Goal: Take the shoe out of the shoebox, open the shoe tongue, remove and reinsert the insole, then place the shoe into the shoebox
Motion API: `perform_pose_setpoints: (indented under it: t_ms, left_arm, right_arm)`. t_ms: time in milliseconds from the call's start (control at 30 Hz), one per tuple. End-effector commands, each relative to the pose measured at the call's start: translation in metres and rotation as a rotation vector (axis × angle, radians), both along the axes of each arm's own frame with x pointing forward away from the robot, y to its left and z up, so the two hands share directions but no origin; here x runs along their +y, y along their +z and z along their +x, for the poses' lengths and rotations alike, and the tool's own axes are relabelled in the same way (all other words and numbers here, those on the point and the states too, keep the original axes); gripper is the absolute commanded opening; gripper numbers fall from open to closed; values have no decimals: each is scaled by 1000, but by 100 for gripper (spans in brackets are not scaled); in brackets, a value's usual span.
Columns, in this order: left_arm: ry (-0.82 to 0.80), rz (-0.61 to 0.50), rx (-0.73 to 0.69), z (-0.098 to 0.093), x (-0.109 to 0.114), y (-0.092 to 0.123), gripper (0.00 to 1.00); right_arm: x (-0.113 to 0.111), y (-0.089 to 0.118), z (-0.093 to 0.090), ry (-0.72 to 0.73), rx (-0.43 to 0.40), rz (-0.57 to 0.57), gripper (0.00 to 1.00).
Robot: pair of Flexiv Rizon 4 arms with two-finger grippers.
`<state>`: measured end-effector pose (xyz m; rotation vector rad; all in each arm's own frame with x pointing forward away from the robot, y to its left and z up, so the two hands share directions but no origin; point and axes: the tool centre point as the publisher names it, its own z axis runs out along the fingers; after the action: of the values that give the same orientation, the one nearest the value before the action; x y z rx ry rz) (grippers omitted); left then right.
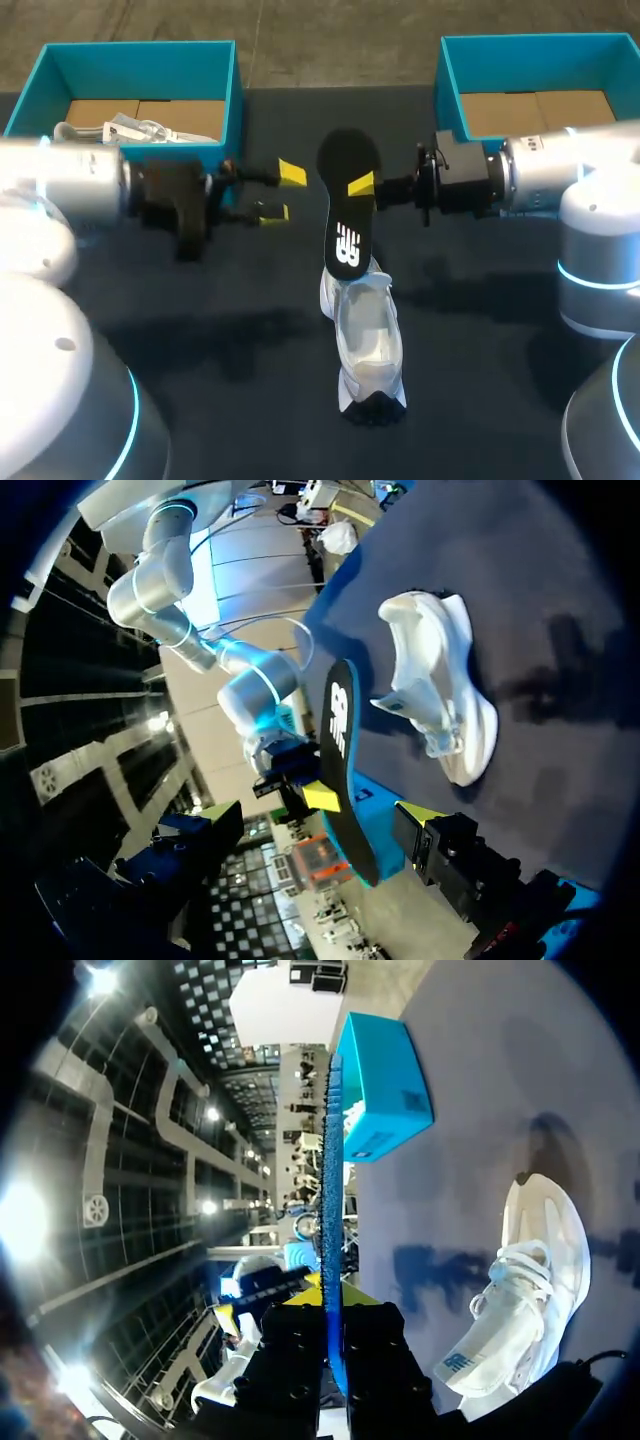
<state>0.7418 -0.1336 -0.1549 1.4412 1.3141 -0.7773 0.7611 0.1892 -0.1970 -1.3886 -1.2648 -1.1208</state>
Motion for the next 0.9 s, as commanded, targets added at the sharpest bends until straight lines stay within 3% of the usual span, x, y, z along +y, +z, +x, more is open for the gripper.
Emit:
perform_pose_setpoints:
  t_ms: [33,433,633,767,800,900]
  left_arm:
    - [-103,353,39,6,23,21,100]
    - [-103,353,39,6,23,21,100]
    - [-60,501,92,24,11,42,100]
    - [-60,501,92,24,11,42,100]
    - [-69,596,131,53,5,56,100]
    - [-58,656,159,68,1,61,100]
  right_arm:
    - [3,-2,3,2,15,-9,0]
    - [3,-2,3,2,15,-9,0]
    - [3,-2,3,2,15,-9,0]
    - [3,-2,3,2,15,-9,0]
    - [3,-2,3,2,15,-9,0]
    - [3,-2,3,2,15,-9,0]
